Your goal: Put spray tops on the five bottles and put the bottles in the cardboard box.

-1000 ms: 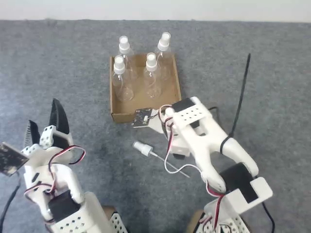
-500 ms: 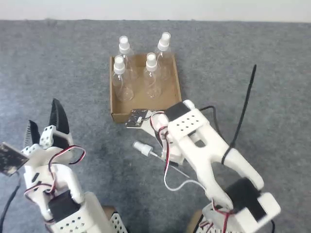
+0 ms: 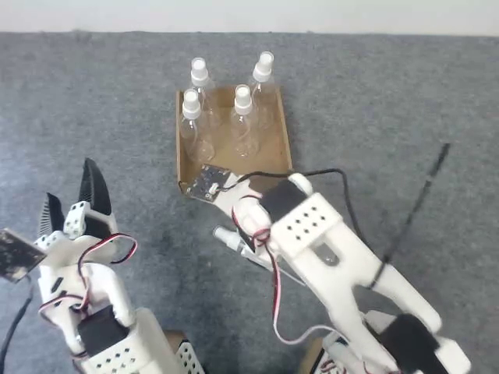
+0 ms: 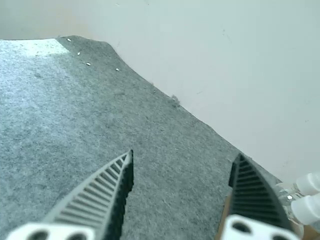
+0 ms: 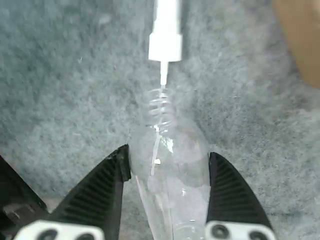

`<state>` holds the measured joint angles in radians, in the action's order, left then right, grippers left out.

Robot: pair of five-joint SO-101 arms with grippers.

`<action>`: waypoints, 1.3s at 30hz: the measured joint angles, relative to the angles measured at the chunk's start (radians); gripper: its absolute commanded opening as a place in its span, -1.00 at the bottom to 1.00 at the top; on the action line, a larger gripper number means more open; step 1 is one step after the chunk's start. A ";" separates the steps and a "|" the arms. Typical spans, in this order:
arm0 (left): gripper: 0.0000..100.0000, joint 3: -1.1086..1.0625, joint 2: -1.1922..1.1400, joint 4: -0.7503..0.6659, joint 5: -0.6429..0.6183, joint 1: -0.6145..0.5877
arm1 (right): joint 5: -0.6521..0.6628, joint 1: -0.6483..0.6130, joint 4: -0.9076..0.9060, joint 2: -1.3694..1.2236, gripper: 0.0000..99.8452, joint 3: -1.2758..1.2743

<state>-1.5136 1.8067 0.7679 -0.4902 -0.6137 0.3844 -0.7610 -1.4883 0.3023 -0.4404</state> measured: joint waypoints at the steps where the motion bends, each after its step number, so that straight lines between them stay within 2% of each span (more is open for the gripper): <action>1: -0.40 0.000 0.000 0.000 0.000 0.002 | -0.015 0.000 -0.002 0.023 -0.78 0.000; 12: -0.40 -0.009 0.000 0.000 0.061 0.103 | -0.164 0.002 0.008 0.264 -0.78 0.000; 18: -0.40 -0.037 0.000 0.000 0.110 0.212 | -0.216 0.006 0.025 0.299 -0.78 0.000; 21: -0.40 -0.037 0.000 0.012 0.175 0.265 | -0.253 0.060 0.089 0.301 -0.78 -0.015; 28: -0.40 -0.037 0.000 0.112 0.221 0.382 | -0.322 0.247 0.356 0.301 -0.78 -0.219; 33: -0.40 -0.021 0.000 0.118 0.229 0.408 | -0.390 0.327 0.428 0.301 -0.77 -0.245; 39: -0.40 0.051 0.000 0.198 0.229 0.407 | -0.440 0.423 0.508 0.301 -0.77 -0.284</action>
<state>-1.4630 1.8067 0.9659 -0.2616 -0.2071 -0.0560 -0.3376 -0.9805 0.6030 -0.7242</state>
